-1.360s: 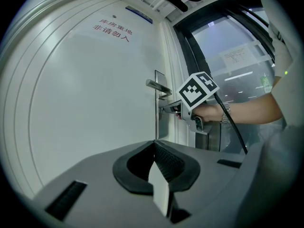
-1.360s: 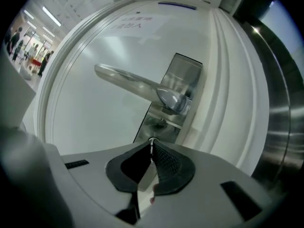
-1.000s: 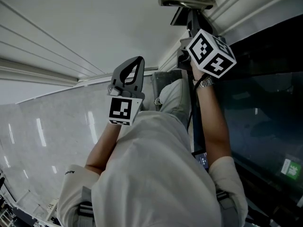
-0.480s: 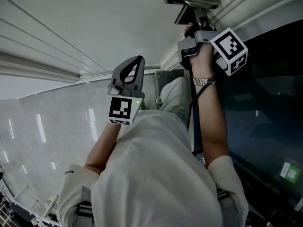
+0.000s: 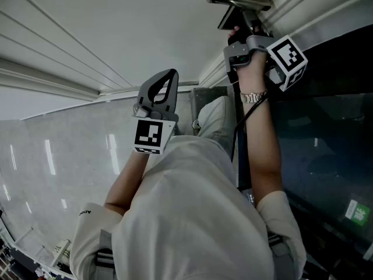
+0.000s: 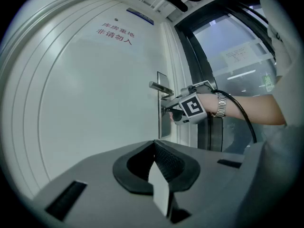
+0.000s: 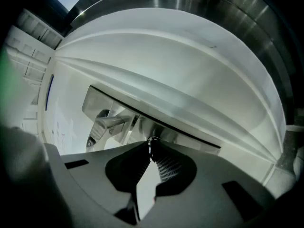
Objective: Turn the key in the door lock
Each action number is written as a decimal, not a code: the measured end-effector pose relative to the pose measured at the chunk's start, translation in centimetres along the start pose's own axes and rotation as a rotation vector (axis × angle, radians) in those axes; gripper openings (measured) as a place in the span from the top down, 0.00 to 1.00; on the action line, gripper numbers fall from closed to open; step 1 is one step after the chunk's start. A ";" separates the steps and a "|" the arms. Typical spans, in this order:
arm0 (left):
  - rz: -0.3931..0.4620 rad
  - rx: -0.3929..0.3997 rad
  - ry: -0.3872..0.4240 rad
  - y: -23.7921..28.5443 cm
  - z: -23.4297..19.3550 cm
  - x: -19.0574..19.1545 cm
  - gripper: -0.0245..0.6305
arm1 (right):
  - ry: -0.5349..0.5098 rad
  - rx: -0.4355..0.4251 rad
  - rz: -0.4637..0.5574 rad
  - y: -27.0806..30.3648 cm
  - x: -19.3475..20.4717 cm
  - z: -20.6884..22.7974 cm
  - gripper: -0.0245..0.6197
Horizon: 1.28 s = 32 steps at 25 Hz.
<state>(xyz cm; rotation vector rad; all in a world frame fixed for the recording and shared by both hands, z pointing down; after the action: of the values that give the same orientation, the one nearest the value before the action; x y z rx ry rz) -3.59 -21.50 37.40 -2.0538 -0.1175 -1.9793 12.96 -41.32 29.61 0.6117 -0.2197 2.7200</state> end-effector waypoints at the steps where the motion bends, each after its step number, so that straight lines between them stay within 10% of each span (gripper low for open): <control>1: -0.002 0.000 -0.002 -0.1 -0.1 0.1 0.95 | -0.015 -0.007 -0.010 0.1 0.0 0.0 0.94; 14: -0.010 0.030 -0.009 0.0 0.8 0.4 0.95 | -0.615 -0.105 -0.101 -3.1 1.1 0.5 0.81; 27: -0.002 0.043 -0.014 0.4 1.3 0.5 0.95 | -2.065 -0.255 -0.098 -3.8 1.6 -2.5 0.81; 32: -0.002 0.022 -0.013 0.5 0.8 0.5 0.95 | -2.248 -0.305 -0.157 -3.0 2.6 -1.8 0.81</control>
<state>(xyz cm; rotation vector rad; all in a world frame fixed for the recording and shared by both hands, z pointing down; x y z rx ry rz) -2.64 -21.82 37.81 -2.0539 -0.1439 -1.9575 11.08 -37.37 29.34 2.7782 -0.8620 0.5634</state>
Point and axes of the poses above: the fingertips, and each gripper's own axes: y forward along the fingers, z to its right, x out of its underside, the point moved 5 cm from there along -y, backward along the fingers, and after that the axes turned 12 degrees about z, right-handed, at the moved point
